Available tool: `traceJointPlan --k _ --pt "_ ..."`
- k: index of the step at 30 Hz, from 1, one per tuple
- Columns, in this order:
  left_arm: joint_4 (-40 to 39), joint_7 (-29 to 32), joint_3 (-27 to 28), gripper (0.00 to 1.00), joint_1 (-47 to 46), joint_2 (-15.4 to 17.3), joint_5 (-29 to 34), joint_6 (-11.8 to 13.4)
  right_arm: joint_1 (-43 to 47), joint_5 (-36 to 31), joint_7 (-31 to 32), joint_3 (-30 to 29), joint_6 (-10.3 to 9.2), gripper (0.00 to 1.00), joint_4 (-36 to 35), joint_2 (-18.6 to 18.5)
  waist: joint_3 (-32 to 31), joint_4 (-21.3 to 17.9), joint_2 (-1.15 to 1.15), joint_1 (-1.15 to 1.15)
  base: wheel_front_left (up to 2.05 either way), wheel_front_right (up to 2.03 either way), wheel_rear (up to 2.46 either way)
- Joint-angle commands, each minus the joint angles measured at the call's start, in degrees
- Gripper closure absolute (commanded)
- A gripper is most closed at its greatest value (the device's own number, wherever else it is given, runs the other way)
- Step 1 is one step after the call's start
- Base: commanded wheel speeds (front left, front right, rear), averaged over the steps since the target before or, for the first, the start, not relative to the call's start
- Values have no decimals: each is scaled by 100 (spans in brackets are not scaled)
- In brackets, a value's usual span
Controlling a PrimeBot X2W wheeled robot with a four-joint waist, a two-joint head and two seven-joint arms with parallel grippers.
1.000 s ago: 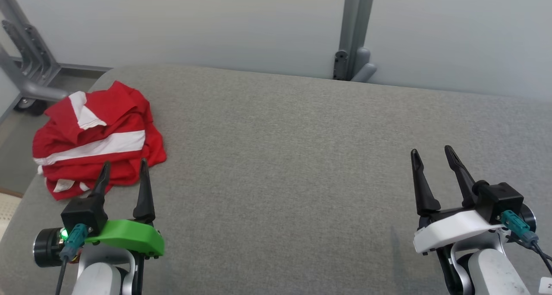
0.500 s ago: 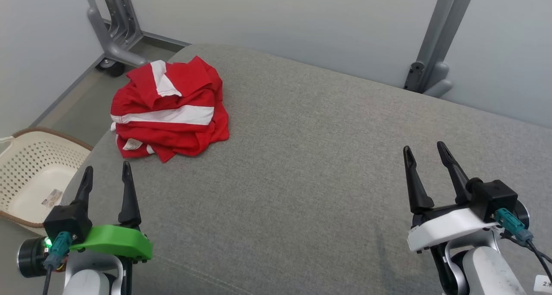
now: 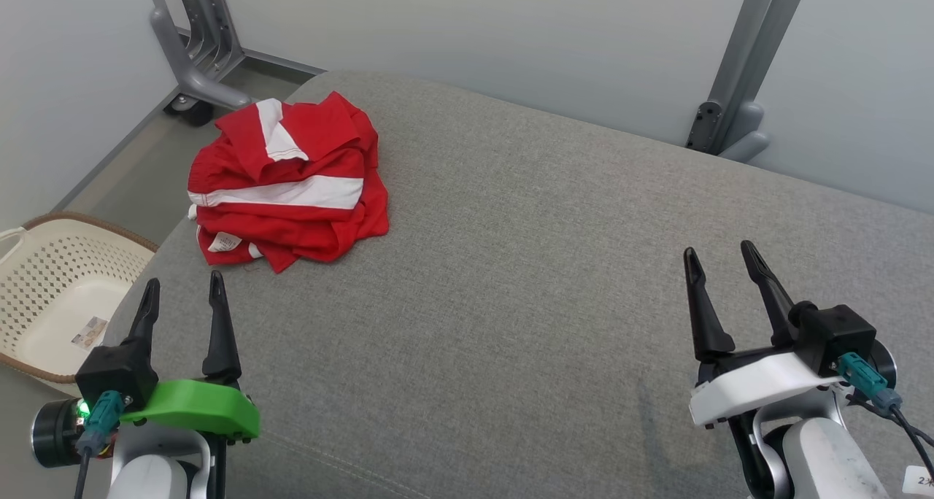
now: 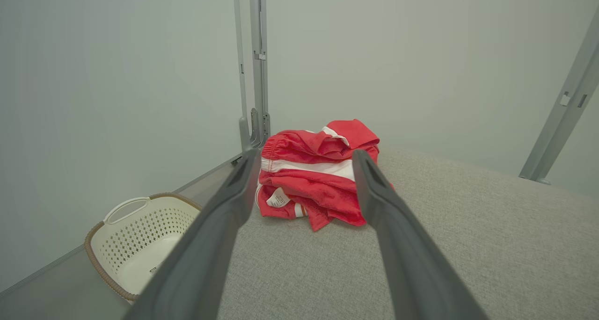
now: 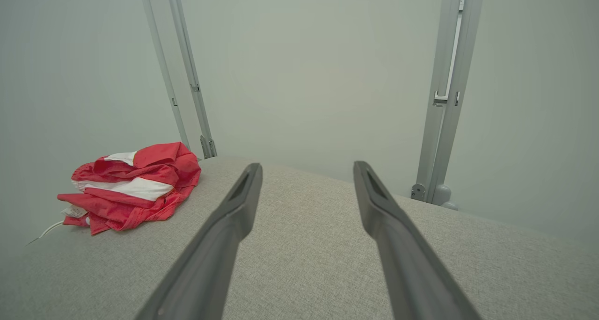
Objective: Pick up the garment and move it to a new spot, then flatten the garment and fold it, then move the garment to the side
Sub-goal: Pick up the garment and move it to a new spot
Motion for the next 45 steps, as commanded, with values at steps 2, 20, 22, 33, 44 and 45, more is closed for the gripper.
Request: traceJointPlan --k 2,20,22,33,44,45 --pt "3 -8 -19 0 -19 37 -42 28 49 -49 25 -7 0 0 -11 -6 13 -2 0 0 0 0 0" --pt "229 410 -108 0 -1608 -3 -164 -44 -368 -166 392 90 0 0 -523 -228 1021 -463 0 0 0 0 0" --pt "567 528 -89 0 -1953 61 -239 -147 -493 -171 459 143 0 0 -622 -288 1286 -625 0 0 0 0 0" --pt "3103 723 117 0 -3334 560 -566 -615 -990 -108 520 243 0 0 -804 -523 2328 -1276 0 0 0 0 0" --pt "4215 31 293 100 -3938 986 -528 -532 -1113 -132 448 169 0 0 -714 -557 2572 -1362 0 0 0 0 0" --pt "4248 -41 290 100 -3973 1005 -518 -526 -1113 -135 440 164 0 0 -701 -550 2560 -1354 0 0 0 0 0"
